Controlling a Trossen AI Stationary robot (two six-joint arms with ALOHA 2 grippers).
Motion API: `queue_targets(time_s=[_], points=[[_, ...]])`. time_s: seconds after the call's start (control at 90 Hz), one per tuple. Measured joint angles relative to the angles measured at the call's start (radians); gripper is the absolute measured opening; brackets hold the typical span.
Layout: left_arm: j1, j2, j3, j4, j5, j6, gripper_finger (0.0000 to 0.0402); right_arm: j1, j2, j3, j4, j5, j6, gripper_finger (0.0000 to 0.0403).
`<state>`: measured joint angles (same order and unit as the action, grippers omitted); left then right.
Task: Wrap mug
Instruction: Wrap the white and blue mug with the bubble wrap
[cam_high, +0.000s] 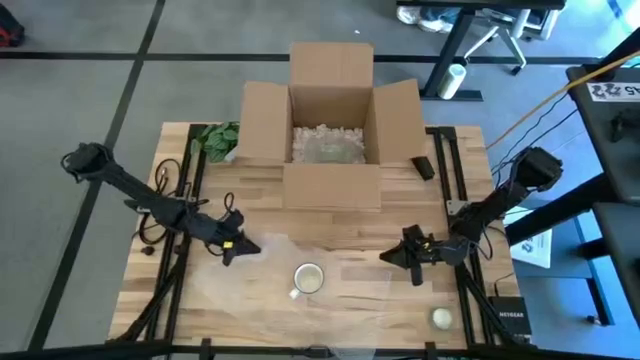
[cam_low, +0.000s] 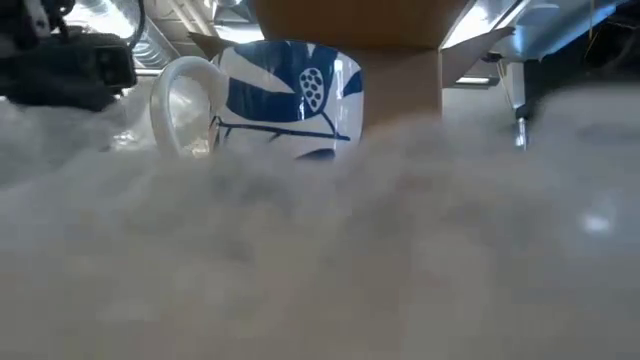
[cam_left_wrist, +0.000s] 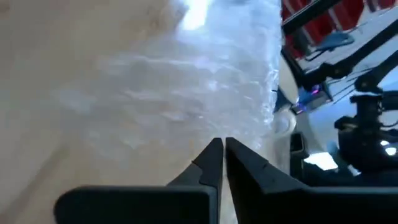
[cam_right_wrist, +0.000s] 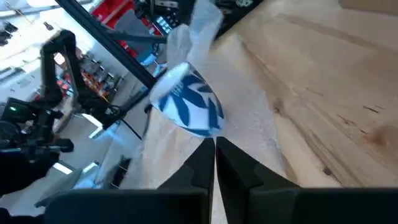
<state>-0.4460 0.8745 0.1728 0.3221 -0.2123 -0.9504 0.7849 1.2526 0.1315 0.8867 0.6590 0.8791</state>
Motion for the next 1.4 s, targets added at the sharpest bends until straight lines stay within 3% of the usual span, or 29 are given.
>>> queue_targets(time_s=[0.167, 0.378, 0.667, 0.944, 1.178, 1.4], points=[[0.017, 0.003, 0.050, 0.011, 0.000, 0.039, 0.0000, -0.006, 0.000, 0.079, -0.048, -0.033, -0.077, 0.0000], [0.015, 0.072, 0.141, 0.044, 0.003, 0.092, 0.0000, -0.096, 0.038, 0.235, -0.217, -0.195, -0.166, 0.0000], [-0.016, 0.326, 0.261, 0.202, 0.013, 0.101, 0.0000, -0.237, 0.189, 0.381, -0.245, -0.429, -0.253, 0.0000], [-0.042, 0.545, 0.462, 0.223, 0.036, 0.176, 0.0000, -0.297, 0.304, 0.496, -0.267, -0.511, -0.284, 0.0000], [-0.053, 0.690, 0.576, 0.223, 0.042, 0.147, 0.0000, -0.302, 0.337, 0.564, -0.268, -0.480, -0.372, 0.0000], [-0.074, 0.805, 0.691, 0.227, 0.045, 0.145, 0.0000, -0.305, 0.328, 0.622, -0.384, -0.307, -0.421, 0.0000]])
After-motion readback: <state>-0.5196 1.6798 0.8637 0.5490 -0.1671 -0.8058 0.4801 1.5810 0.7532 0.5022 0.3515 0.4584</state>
